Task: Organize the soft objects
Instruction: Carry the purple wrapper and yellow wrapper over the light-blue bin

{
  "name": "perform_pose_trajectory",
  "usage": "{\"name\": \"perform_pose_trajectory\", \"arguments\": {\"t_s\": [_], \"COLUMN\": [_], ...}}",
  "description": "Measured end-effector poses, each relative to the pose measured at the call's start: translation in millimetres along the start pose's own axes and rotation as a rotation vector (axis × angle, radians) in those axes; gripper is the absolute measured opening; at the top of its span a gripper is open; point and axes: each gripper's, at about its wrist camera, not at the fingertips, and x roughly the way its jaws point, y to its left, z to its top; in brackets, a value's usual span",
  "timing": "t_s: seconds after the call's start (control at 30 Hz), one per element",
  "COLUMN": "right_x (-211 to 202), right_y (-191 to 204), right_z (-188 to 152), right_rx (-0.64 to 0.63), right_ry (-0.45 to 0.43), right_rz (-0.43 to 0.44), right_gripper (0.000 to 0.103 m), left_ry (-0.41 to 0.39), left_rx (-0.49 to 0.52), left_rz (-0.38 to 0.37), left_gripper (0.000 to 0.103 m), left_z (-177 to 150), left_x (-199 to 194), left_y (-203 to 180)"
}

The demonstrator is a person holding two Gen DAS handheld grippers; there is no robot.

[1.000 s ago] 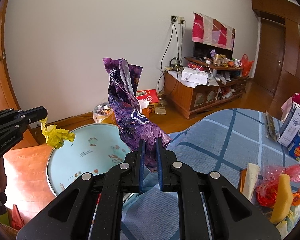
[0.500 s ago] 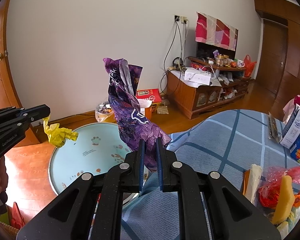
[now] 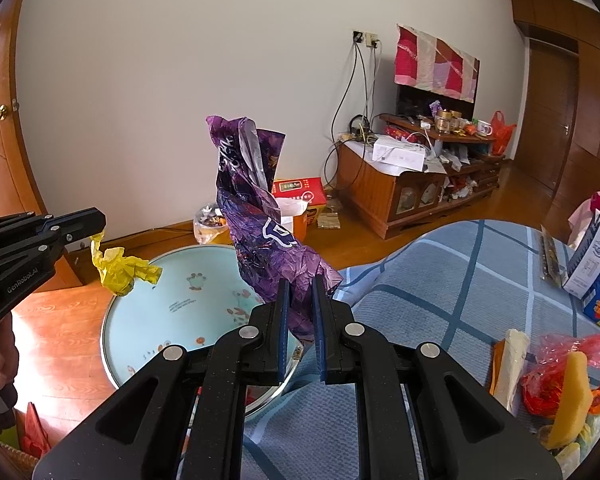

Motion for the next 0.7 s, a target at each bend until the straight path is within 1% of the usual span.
{"name": "perform_pose_trajectory", "arguments": {"t_s": [0.7], "right_x": [3.0], "right_y": [5.9], "right_z": [-0.7], "right_rx": [-0.016], "right_ry": [0.011], "right_rz": [0.017], "right_gripper": [0.012], "left_ry": [0.003], "left_rx": [0.005], "left_rz": [-0.006], "left_gripper": [0.002], "left_z": [-1.6], "left_x": [-0.6], "left_y": [-4.0]}}
